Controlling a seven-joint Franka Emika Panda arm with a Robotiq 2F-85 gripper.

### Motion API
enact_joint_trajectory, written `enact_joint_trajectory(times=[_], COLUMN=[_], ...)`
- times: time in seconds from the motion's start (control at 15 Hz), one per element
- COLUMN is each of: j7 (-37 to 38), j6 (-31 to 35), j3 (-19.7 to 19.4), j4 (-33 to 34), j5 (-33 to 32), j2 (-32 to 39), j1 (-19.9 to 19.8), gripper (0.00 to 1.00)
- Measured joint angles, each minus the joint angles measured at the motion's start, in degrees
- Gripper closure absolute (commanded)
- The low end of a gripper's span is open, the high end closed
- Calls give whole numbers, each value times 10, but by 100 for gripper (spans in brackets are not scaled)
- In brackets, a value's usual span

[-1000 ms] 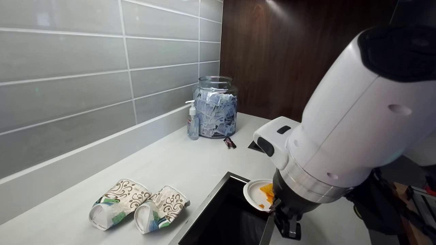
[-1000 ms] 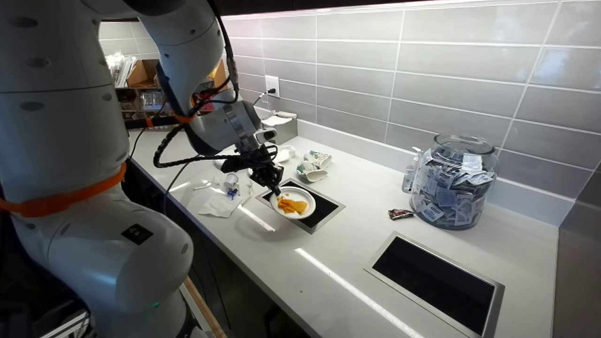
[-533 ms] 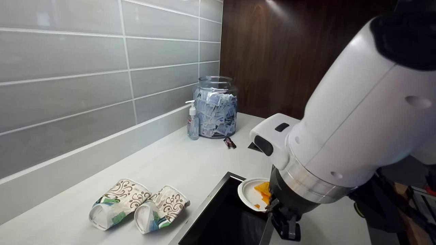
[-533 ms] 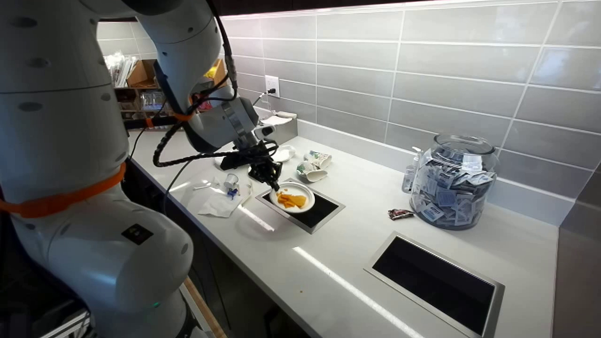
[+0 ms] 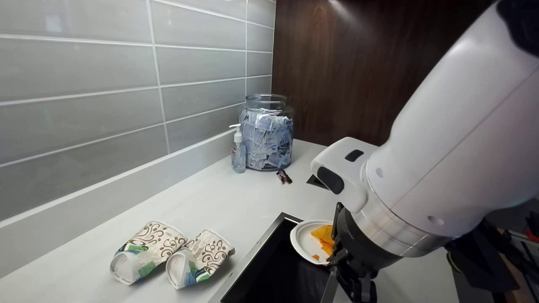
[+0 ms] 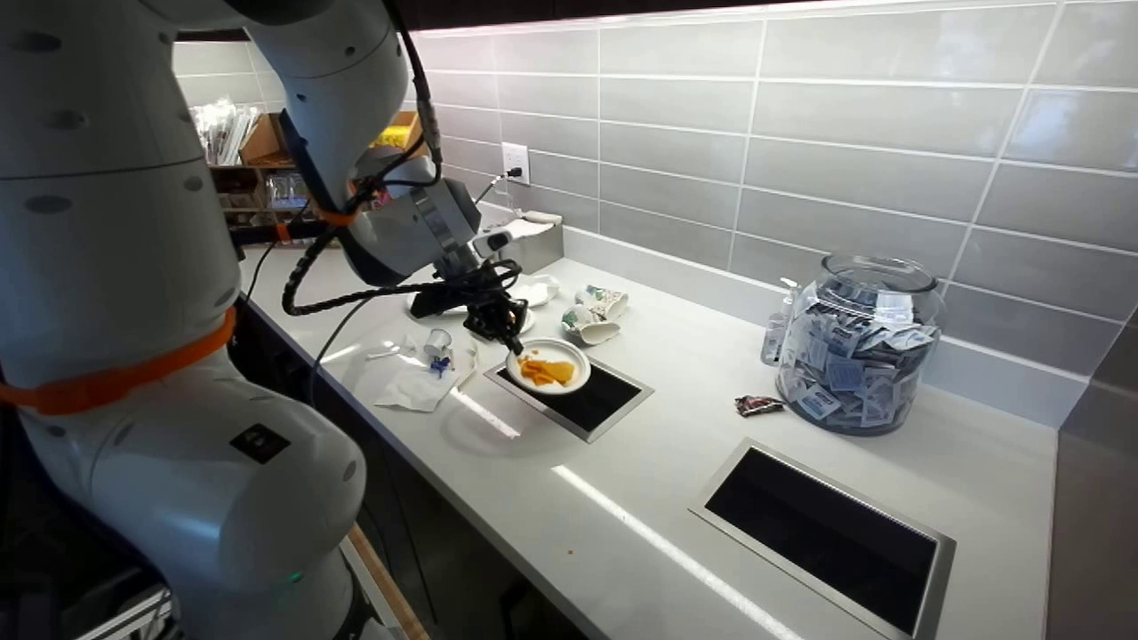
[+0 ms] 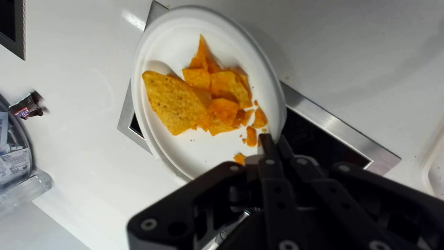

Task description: Pour the snacks from the white plate into the left trash chute.

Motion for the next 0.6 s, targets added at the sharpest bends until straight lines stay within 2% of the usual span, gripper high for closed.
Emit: enact_joint_trajectory(times=[0.33, 0.6], j7=[-12, -36], j6=[4, 34], j3=[5, 5], j4=[0, -1], j5=[0, 1], j2=[-7, -7], j1=[0, -3], gripper=[99, 99])
